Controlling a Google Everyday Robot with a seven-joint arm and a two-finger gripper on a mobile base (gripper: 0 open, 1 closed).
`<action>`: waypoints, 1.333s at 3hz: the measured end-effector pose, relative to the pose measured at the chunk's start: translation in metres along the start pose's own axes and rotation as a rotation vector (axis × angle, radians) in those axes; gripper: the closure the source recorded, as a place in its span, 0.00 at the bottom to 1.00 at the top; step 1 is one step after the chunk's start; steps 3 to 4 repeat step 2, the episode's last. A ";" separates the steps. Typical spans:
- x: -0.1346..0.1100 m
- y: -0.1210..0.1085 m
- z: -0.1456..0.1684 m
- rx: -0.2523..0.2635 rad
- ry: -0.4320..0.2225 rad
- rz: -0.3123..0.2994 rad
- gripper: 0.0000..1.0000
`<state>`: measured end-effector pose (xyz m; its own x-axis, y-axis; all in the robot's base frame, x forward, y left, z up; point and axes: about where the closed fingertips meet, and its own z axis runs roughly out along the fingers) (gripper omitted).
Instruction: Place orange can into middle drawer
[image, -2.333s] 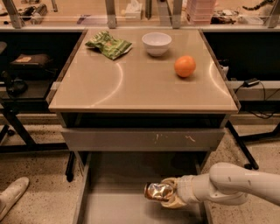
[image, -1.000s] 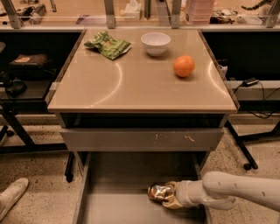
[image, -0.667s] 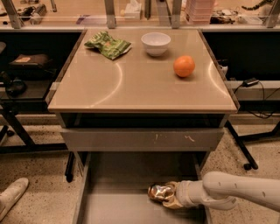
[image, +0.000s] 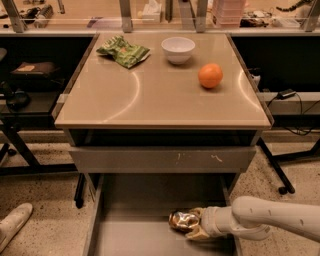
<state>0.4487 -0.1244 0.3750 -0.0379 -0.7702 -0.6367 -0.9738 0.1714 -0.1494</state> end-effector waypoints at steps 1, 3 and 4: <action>0.000 0.000 0.000 0.000 0.000 0.000 0.00; 0.000 0.000 0.000 0.000 0.000 0.000 0.00; 0.000 0.000 0.000 0.000 0.000 0.000 0.00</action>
Offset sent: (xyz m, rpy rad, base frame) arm 0.0000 0.0000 0.0000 0.0000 0.0000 0.0000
